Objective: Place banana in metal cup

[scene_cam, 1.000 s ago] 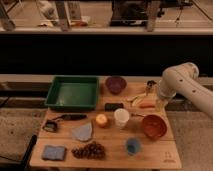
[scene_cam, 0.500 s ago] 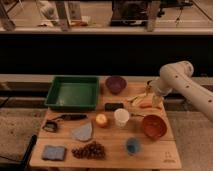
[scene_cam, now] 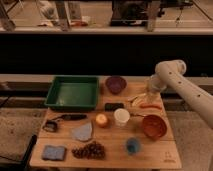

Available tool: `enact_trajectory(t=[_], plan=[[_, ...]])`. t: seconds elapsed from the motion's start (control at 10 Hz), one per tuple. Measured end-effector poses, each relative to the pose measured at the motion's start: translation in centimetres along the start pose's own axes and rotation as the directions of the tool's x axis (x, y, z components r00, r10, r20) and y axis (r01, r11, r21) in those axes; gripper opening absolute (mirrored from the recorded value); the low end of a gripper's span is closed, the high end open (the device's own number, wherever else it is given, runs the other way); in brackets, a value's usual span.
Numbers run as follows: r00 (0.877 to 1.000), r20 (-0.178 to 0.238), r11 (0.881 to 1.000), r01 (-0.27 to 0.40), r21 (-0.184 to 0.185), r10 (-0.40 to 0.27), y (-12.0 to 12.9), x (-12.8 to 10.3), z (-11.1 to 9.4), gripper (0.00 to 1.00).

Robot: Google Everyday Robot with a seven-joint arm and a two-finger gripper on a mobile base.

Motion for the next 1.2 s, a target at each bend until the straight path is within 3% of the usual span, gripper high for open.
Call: enact_trajectory(t=[0.6,1.2], plan=[[0.986,0.041,0.987,0.162,-0.02,-0.161,-0.9,-2.9,5.0,0.8],[0.99,0.03,0.99,0.138,-0.034,-0.137,-1.9,-2.9,6.6,0.8]])
